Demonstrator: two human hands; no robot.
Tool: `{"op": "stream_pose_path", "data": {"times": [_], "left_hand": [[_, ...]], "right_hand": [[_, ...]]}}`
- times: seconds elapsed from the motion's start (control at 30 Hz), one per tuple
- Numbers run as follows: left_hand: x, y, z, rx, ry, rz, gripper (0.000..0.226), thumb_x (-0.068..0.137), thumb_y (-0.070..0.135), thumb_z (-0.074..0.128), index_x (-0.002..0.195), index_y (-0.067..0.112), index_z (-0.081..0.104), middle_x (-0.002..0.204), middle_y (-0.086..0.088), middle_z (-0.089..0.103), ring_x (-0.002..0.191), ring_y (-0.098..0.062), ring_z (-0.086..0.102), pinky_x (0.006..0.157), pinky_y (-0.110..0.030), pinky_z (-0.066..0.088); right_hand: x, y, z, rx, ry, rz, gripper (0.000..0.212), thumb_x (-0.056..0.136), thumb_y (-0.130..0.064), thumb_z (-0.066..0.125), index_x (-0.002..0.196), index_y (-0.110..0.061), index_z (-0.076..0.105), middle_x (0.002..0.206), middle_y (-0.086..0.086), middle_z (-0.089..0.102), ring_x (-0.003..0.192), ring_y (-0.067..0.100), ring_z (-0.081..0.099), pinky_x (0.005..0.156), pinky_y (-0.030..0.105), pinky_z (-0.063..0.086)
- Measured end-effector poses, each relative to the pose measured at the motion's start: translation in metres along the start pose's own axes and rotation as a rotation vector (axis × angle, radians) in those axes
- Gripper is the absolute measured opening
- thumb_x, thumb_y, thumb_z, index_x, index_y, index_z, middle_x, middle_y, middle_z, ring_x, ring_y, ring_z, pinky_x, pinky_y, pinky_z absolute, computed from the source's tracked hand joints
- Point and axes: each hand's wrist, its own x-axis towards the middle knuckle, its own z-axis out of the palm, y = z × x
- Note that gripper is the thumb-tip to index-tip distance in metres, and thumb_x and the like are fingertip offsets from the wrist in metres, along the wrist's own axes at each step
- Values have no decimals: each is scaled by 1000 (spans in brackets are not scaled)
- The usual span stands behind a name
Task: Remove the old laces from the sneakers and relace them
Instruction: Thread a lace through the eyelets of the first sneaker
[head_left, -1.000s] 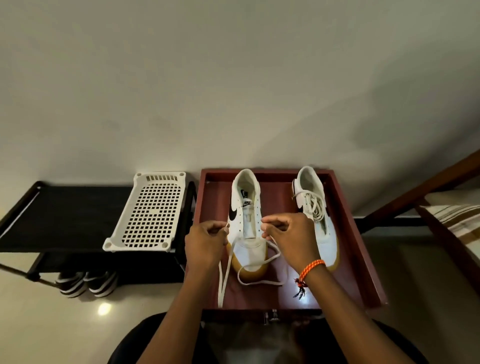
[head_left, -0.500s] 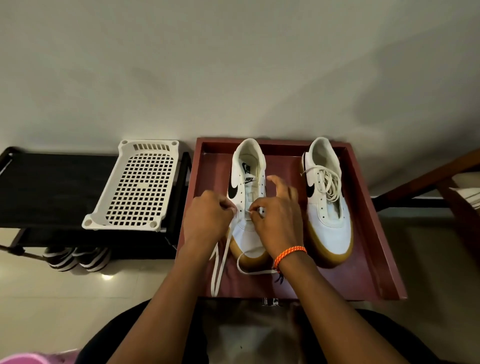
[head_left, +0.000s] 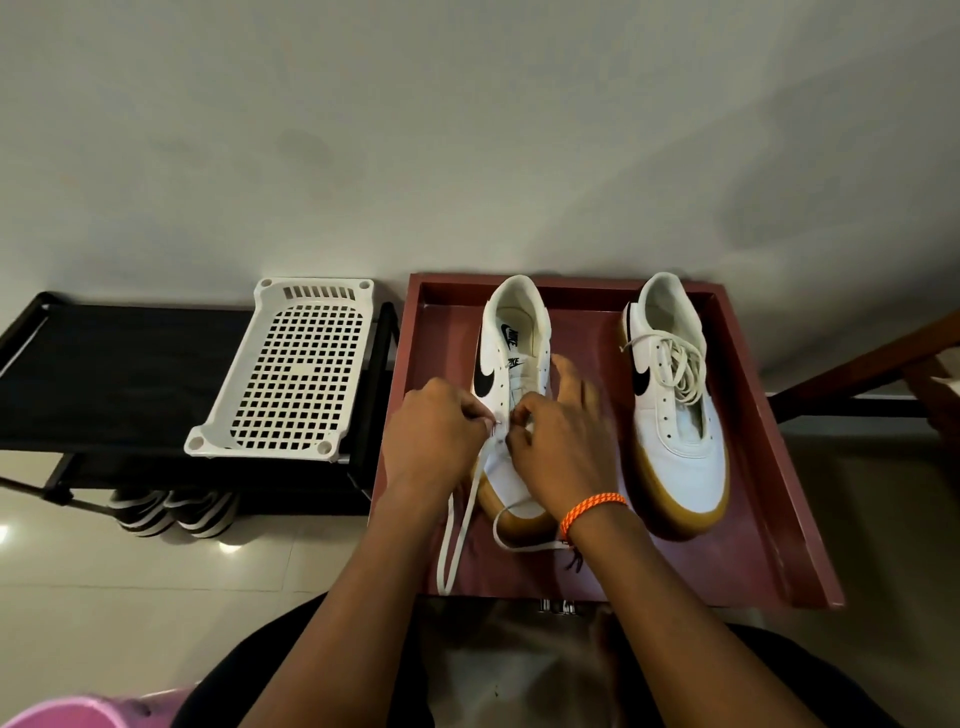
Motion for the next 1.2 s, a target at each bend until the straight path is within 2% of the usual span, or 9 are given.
{"op": "stream_pose_path", "data": {"times": [0.2, 0.4, 0.63, 0.73, 0.8, 0.9, 0.97, 1.1, 1.2], "left_hand": [[-2, 2, 5, 43, 66, 22, 11, 90, 36, 83, 81, 29, 81, 75, 14, 72, 74, -8, 69, 59, -26, 48], [4, -1, 9, -53, 13, 49, 14, 96, 25, 76, 83, 24, 78, 74, 12, 72, 72, -10, 71, 65, -30, 56], [3, 13, -33, -1147, -228, -75, 12, 106, 6, 59, 98, 4, 67, 110, -14, 80, 103, -29, 79, 94, -41, 64], [2, 14, -45, -1510, -309, -89, 12, 107, 11, 54, 98, 12, 61, 105, -10, 79, 92, -26, 79, 87, -44, 65], [3, 12, -46, -1367, -258, -100, 12, 109, 13, 48, 102, 13, 58, 94, -12, 77, 69, -22, 71, 76, -44, 64], [7, 5, -28, -413, -121, -13, 21, 110, 33, 45, 100, 19, 58, 84, -6, 76, 61, -14, 66, 66, -38, 57], [4, 0, -9, 47, -197, 64, 41, 106, 56, 49, 80, 26, 57, 73, 3, 66, 66, -15, 64, 65, -35, 50], [6, -4, 10, 112, -151, 220, 42, 104, 37, 64, 66, 22, 58, 73, 3, 60, 70, -22, 59, 58, -32, 42], [11, -1, -3, -191, -145, 184, 35, 106, 30, 64, 74, 17, 66, 80, 2, 68, 73, -18, 61, 71, -35, 48]], "right_hand": [[4, -3, 10, 118, 11, -53, 10, 98, -17, 67, 94, -9, 72, 168, 13, 26, 145, 35, 42, 102, 48, 52], [4, 4, -5, -18, -33, -41, 23, 90, -32, 72, 100, -10, 72, 165, 8, 27, 133, 28, 52, 83, 34, 51], [5, 11, -9, 32, -64, -72, 24, 85, -34, 78, 94, -12, 75, 160, 3, 32, 124, 27, 57, 77, 31, 48], [7, 14, -9, 64, -69, -62, 21, 84, -32, 77, 92, -13, 76, 160, 2, 32, 121, 27, 59, 78, 30, 49], [7, 15, -8, 89, -82, -52, 18, 84, -30, 78, 90, -13, 76, 162, 1, 31, 118, 28, 61, 79, 32, 51], [7, 16, -8, 126, -97, -55, 15, 85, -28, 77, 88, -13, 74, 164, 1, 29, 117, 28, 62, 81, 34, 52], [7, 17, -9, 126, -100, -68, 15, 89, -29, 75, 91, -13, 74, 164, 2, 28, 123, 28, 59, 85, 34, 52], [8, 20, -9, 121, -110, -67, 13, 91, -27, 72, 92, -15, 75, 165, 2, 27, 118, 28, 63, 76, 30, 47], [8, 22, -9, 122, -120, -58, 11, 89, -27, 73, 86, -16, 71, 165, 0, 27, 108, 28, 65, 70, 29, 42]]}}
